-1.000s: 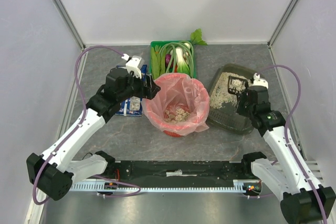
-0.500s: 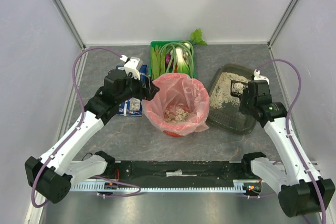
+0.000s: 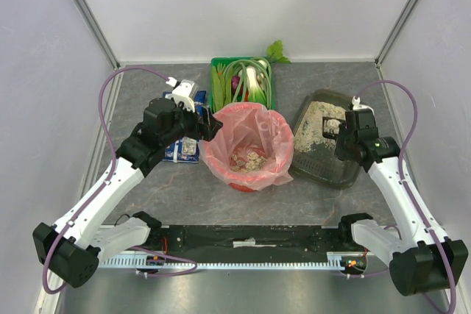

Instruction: Clean the litter box

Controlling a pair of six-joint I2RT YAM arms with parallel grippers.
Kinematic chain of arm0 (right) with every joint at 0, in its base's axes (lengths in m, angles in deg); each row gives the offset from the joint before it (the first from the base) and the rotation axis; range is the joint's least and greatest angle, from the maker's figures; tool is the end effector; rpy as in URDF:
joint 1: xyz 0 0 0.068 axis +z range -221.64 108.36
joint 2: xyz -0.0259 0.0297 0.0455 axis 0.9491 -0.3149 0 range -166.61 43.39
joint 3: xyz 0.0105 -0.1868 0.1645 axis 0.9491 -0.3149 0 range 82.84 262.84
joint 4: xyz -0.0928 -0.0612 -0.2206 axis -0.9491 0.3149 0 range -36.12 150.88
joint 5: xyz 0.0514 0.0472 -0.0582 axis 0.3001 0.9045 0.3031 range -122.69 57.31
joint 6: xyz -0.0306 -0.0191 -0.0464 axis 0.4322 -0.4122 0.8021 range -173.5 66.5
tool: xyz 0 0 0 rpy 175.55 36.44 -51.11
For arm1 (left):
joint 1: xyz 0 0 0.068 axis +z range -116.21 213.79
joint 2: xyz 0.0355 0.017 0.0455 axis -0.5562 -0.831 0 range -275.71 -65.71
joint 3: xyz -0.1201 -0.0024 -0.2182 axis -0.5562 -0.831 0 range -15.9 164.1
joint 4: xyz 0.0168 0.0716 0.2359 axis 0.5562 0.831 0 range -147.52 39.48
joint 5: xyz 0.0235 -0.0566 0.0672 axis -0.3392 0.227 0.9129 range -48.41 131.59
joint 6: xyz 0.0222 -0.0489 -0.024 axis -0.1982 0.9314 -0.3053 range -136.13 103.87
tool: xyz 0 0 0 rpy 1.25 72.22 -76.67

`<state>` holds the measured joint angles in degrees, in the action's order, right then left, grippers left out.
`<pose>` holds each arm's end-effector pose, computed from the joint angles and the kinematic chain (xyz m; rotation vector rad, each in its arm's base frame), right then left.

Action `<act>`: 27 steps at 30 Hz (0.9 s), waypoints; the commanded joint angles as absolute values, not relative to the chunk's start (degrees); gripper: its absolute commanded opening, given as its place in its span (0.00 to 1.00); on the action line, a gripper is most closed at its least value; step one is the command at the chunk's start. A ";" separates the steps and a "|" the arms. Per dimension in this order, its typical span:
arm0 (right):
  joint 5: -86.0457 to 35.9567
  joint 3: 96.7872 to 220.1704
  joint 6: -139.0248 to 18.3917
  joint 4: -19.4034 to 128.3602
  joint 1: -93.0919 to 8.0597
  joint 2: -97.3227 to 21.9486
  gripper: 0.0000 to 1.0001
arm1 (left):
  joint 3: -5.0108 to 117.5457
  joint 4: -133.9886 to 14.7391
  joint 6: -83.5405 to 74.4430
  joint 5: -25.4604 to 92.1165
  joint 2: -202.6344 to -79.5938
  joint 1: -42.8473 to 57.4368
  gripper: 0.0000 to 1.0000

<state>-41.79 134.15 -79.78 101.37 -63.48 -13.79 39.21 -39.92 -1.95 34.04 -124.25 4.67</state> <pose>0.1929 0.0209 0.2578 0.4560 2.4441 0.0545 0.2038 -0.1200 0.3221 0.3473 1.9561 -0.6246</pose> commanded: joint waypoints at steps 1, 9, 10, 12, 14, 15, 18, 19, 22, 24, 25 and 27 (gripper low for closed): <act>-45.99 137.16 -78.20 102.49 -63.73 -13.83 0.00 | 39.21 -41.79 -3.82 34.03 -122.84 4.44 0.83; -37.28 136.11 -76.79 100.39 -64.00 -14.27 0.00 | 39.12 -41.79 -3.65 33.94 -123.19 4.44 0.83; -33.60 135.24 -77.49 96.72 -64.08 -13.65 0.00 | 39.12 -41.79 -3.65 34.12 -123.19 4.44 0.83; -42.18 135.05 -78.46 97.73 -63.82 -13.56 0.00 | 39.12 -41.79 -3.39 33.77 -123.54 4.44 0.83; -50.06 136.10 -77.59 101.69 -63.91 -15.31 0.00 | 39.12 -41.87 -3.30 33.33 -123.45 4.44 0.83; -47.91 136.19 -76.37 101.35 -64.08 -15.49 0.00 | 39.03 -41.96 -3.30 33.33 -123.45 4.44 0.83; -33.92 134.44 -78.01 96.08 -64.09 -14.26 0.00 | 39.03 -41.96 -3.21 33.77 -123.63 4.44 0.83; -41.22 134.78 -78.02 97.72 -64.08 -14.44 0.00 | 38.94 -41.96 -3.21 33.33 -123.71 4.44 0.83; -36.51 135.58 -76.79 94.70 -65.66 -14.44 0.00 | 38.86 -42.05 -2.94 33.41 -123.54 4.44 0.83; -26.72 133.13 -79.50 90.03 -65.67 -12.25 0.00 | 38.68 -42.23 -2.95 33.85 -123.37 4.44 0.83; -28.19 132.94 -79.26 90.88 -65.67 -12.24 0.00 | 38.68 -42.23 -2.94 33.77 -123.36 4.44 0.83; -43.97 133.91 -76.72 95.08 -65.67 -14.43 0.00 | 38.77 -42.23 -2.95 33.42 -123.45 4.53 0.83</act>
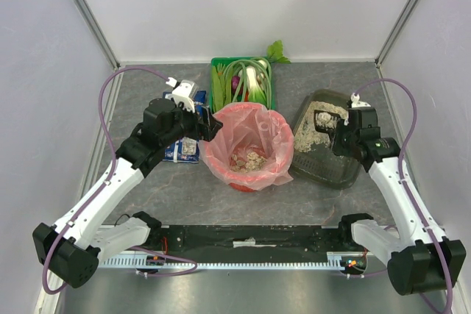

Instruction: Clean the litter box

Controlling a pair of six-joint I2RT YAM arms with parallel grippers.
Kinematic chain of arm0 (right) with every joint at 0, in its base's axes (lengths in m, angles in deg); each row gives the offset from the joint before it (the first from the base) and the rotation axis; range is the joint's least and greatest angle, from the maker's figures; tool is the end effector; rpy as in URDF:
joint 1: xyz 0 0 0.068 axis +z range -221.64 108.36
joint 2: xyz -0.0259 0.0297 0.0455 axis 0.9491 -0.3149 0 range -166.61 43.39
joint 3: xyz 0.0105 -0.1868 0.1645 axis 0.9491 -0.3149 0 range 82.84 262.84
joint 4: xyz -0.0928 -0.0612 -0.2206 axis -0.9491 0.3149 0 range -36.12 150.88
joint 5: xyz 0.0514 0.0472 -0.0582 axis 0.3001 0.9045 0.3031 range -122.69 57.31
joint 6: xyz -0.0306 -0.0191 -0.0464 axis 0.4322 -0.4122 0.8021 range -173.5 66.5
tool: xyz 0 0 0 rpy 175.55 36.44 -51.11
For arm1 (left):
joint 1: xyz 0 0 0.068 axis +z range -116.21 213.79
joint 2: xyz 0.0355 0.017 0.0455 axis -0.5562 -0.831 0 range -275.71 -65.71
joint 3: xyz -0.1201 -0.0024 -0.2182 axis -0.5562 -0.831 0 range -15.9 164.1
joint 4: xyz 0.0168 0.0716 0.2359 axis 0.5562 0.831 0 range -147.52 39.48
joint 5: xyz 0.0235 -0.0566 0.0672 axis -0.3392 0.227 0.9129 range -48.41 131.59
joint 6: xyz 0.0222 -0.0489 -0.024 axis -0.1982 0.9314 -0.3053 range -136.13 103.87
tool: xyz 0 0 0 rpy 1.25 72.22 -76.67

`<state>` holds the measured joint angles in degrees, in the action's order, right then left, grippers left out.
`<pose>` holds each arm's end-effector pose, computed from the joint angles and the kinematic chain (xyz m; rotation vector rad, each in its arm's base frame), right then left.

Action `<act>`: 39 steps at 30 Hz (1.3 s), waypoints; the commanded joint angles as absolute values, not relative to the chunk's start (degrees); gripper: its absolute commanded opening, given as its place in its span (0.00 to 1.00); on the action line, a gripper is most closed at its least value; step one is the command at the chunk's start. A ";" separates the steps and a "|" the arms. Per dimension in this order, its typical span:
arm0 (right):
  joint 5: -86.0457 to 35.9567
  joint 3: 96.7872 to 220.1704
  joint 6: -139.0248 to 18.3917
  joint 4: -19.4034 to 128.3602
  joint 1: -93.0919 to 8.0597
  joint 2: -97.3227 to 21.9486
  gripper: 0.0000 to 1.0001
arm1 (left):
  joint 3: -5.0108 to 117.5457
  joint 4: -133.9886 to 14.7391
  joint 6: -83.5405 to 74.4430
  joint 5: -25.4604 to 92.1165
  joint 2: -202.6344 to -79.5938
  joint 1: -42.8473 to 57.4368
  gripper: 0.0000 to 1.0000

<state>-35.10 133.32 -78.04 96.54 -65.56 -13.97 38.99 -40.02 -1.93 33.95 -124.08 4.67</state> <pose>0.2006 0.0197 0.2585 0.4106 2.4087 0.1880 0.2032 -0.1198 0.3217 0.3480 1.9553 -0.6265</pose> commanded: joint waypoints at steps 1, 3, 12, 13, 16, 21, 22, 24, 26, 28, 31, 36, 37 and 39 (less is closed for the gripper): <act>-46.55 134.26 -75.92 98.32 -65.75 -15.40 0.00 | 38.77 -42.23 -2.94 33.50 -123.37 4.44 0.83; -37.16 133.74 -74.78 97.92 -65.84 -15.93 0.00 | 38.68 -42.23 -3.12 33.85 -123.19 4.44 0.83; -34.26 133.11 -79.42 95.63 -65.84 -11.10 0.00 | 38.68 -42.40 -2.59 33.15 -123.80 4.44 0.83; -43.23 134.60 -78.82 98.59 -65.76 -11.88 0.00 | 38.68 -42.32 -2.51 32.80 -123.89 4.44 0.83; -40.52 135.58 -75.93 100.39 -66.37 -12.68 0.00 | 38.59 -42.40 -2.51 33.06 -123.45 4.44 0.83; -46.08 135.66 -77.85 101.06 -66.28 -12.59 0.00 | 38.77 -42.14 -2.68 33.07 -123.63 4.44 0.83; -48.13 136.01 -77.59 102.73 -66.46 -12.77 0.00 | 38.77 -42.05 -2.68 33.15 -123.45 4.44 0.83; -32.84 135.32 -77.14 97.87 -67.07 -11.72 0.00 | 38.68 -42.14 -2.77 33.68 -123.45 4.44 0.83; -34.47 134.00 -79.33 97.12 -66.81 -11.10 0.00 | 38.77 -42.14 -2.77 33.51 -123.71 4.44 0.83; -46.86 135.84 -77.94 102.99 -66.46 -12.93 0.00 | 38.94 -41.88 -2.68 32.80 -123.72 4.44 0.83; -34.60 135.58 -76.18 101.10 -66.90 -11.90 0.00 | 39.03 -41.70 -3.73 33.76 -123.10 4.44 0.83; -36.86 141.70 -76.19 104.83 -66.81 -9.78 0.00 | 40.35 -40.29 -5.14 34.38 -122.84 4.44 0.84; -40.91 142.95 -75.31 105.64 -66.72 -8.65 0.00 | 40.17 -40.38 -5.49 34.38 -122.75 4.44 0.85; -40.43 146.71 -73.11 107.66 -66.72 -7.15 0.00 | 39.91 -40.21 -6.02 36.30 -122.66 4.44 0.86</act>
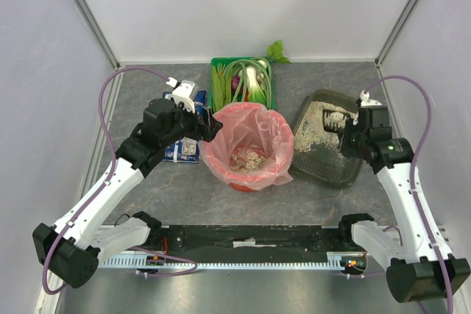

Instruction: Clean the litter box

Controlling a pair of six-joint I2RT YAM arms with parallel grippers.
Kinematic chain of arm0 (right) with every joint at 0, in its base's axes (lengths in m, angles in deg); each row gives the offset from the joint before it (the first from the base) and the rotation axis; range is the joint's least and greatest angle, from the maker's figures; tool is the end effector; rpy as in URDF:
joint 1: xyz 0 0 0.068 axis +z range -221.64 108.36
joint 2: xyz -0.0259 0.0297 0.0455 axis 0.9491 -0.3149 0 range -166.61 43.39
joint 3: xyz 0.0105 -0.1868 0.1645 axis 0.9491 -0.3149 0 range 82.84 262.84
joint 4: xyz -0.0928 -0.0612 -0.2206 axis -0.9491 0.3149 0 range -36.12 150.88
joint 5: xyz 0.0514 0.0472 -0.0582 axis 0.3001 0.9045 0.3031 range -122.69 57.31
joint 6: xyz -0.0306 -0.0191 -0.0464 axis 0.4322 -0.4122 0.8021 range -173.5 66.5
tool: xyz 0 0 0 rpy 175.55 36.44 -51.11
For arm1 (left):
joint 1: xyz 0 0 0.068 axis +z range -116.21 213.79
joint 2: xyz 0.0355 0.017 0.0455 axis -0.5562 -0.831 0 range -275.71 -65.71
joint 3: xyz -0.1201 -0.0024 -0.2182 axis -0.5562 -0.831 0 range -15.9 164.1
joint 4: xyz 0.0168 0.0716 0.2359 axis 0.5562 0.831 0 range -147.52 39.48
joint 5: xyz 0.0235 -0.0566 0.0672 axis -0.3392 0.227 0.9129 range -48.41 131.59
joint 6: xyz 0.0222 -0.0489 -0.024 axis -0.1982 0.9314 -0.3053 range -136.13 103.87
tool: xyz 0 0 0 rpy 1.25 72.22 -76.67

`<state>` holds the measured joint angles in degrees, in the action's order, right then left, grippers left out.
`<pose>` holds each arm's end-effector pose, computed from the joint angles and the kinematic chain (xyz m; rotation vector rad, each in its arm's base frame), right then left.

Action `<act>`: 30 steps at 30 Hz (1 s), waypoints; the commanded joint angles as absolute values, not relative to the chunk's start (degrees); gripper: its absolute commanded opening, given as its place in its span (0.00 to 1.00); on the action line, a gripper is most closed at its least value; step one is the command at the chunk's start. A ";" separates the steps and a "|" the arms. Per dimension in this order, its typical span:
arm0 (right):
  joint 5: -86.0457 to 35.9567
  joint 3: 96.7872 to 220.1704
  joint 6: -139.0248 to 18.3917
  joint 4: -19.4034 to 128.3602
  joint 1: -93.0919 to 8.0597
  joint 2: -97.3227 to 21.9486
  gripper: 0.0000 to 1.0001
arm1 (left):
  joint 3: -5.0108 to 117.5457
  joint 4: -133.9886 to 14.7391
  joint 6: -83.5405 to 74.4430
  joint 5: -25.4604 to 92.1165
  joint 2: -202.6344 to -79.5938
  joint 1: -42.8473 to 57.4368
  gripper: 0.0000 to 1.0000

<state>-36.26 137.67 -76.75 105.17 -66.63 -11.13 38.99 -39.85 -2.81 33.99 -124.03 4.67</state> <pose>0.1831 0.0135 0.2792 0.4172 2.4277 0.1384 0.2030 -0.1196 0.3215 0.3624 1.9531 -0.6155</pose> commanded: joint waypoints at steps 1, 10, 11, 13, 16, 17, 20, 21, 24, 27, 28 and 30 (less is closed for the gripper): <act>-38.68 148.05 -72.58 108.19 -66.72 -6.71 0.00 | 40.00 -39.95 -6.54 36.92 -122.75 4.44 0.87; -18.21 155.62 -63.53 105.04 -66.72 -4.33 0.00 | 40.44 -38.98 -6.64 36.84 -123.28 4.44 0.87; -13.66 155.71 -63.09 103.99 -66.63 -4.33 0.00 | 40.44 -38.89 -6.64 36.67 -123.36 4.44 0.87; -10.81 155.62 -62.29 101.18 -66.55 -4.07 0.00 | 40.52 -38.89 -6.46 36.32 -123.37 4.44 0.87; -7.56 155.79 -60.72 100.03 -66.11 -4.94 0.00 | 40.52 -38.98 -6.02 36.14 -123.71 4.44 0.87; -7.03 156.05 -60.45 100.20 -65.67 -5.38 0.00 | 40.35 -38.98 -5.93 36.14 -123.72 4.44 0.87; -7.37 156.85 -59.04 100.38 -63.31 -6.96 0.00 | 40.35 -39.24 -5.50 35.35 -124.15 4.44 0.87; -7.90 157.37 -58.78 100.20 -62.25 -7.66 0.00 | 40.26 -39.15 -5.41 34.91 -124.59 4.44 0.87; -11.76 158.16 -58.51 99.41 -56.19 -9.85 0.00 | 40.35 -39.24 -5.06 34.38 -125.21 4.44 0.87; -20.26 159.83 -58.34 99.15 -45.66 -12.49 0.00 | 40.26 -39.15 -5.14 34.99 -125.56 4.44 0.87; -22.64 160.27 -58.16 99.32 -42.93 -13.29 0.00 | 40.26 -39.06 -5.32 35.35 -125.47 4.44 0.86; -28.54 161.76 -57.64 99.93 -36.77 -14.96 0.00 | 40.17 -38.89 -5.76 36.92 -125.39 4.44 0.85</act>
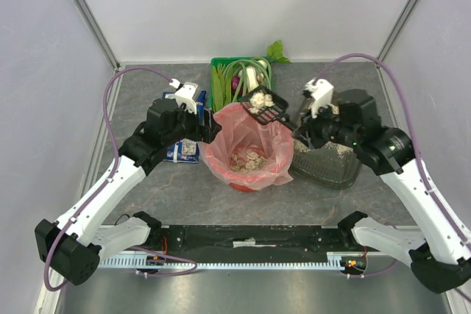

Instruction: Clean the litter box

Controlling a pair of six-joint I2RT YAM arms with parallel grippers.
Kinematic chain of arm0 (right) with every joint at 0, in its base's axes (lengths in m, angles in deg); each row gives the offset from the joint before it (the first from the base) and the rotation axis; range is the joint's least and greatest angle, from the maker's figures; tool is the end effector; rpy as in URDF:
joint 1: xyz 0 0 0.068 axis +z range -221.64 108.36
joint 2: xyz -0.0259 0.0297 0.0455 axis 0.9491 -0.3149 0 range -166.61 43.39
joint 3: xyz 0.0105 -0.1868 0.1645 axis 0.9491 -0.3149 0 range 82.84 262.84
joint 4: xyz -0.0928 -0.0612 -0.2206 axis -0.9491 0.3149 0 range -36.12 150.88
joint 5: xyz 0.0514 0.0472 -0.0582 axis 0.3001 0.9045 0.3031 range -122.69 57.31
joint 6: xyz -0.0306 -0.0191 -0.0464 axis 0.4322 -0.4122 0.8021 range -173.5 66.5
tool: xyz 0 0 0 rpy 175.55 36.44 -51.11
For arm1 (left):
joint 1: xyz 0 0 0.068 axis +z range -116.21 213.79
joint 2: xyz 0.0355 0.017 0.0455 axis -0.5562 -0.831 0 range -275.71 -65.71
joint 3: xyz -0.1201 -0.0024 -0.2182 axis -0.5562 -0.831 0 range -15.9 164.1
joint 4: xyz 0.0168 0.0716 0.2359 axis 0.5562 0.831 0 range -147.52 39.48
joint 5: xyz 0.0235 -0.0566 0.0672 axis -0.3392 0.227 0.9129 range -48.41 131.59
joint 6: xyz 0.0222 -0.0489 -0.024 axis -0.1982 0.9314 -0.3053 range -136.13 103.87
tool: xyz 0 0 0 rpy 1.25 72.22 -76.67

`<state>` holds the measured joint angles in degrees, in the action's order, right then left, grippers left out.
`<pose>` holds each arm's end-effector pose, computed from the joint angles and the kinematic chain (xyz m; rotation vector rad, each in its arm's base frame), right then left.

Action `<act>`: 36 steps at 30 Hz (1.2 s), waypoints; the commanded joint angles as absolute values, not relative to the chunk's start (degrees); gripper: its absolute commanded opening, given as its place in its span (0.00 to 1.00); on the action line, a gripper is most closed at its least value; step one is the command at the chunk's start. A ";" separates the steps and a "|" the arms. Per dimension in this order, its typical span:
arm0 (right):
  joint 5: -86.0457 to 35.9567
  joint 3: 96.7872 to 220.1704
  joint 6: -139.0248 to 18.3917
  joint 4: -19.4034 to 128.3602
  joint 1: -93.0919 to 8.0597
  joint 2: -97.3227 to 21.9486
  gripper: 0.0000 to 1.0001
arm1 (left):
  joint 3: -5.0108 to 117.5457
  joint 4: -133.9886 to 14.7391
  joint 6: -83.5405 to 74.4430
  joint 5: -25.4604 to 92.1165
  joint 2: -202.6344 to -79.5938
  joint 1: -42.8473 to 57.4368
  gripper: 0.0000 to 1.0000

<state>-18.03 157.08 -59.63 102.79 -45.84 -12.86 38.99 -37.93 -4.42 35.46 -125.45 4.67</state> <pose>0.1623 0.0905 0.3813 -0.5201 2.0855 0.5991 0.2067 -0.1204 0.3125 0.3781 2.0042 -0.5601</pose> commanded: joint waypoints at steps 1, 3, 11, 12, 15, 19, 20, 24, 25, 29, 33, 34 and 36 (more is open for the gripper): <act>-29.86 162.21 -57.46 100.11 -35.27 -15.40 0.00 | 40.17 -38.71 -6.11 37.37 -125.30 4.44 0.84; -33.64 162.73 -56.32 101.07 -32.19 -15.93 0.00 | 40.17 -38.71 -6.46 38.42 -125.03 4.44 0.80; -51.84 160.98 -54.74 107.41 -24.81 -17.95 0.00 | 39.21 -40.12 -6.37 38.96 -124.15 4.44 0.75; -52.19 160.11 -54.47 106.45 -24.01 -17.87 0.00 | 39.12 -40.03 -6.20 38.52 -124.50 4.44 0.75; -53.51 159.40 -52.38 104.78 -20.94 -17.95 0.00 | 39.38 -39.77 -5.76 37.55 -125.21 4.44 0.75; -56.67 159.13 -48.85 103.98 -16.55 -18.22 0.00 | 39.21 -40.12 -5.41 37.02 -125.47 4.44 0.73; -57.55 158.96 -48.06 103.72 -15.93 -18.13 0.00 | 39.12 -40.03 -5.32 37.11 -125.39 4.44 0.73; -60.89 157.38 -44.63 102.40 -12.32 -16.99 0.00 | 39.12 -40.12 -5.32 37.11 -125.56 4.44 0.72; -61.25 157.11 -44.02 102.31 -11.27 -16.73 0.00 | 39.12 -40.03 -5.23 37.02 -125.56 4.53 0.72; -63.27 156.50 -42.17 102.84 -8.98 -16.72 0.00 | 39.12 -40.12 -5.23 37.02 -125.65 4.44 0.69; -67.47 156.15 -40.41 103.80 -6.26 -17.86 0.00 | 39.12 -40.12 -5.32 36.93 -125.65 4.44 0.66; -68.53 156.06 -39.45 103.98 -4.95 -18.21 0.00 | 39.12 -40.12 -5.32 37.02 -125.56 4.44 0.65; -70.64 155.88 -38.65 104.59 -3.62 -19.18 0.00 | 39.12 -40.12 -5.32 36.93 -125.65 4.44 0.64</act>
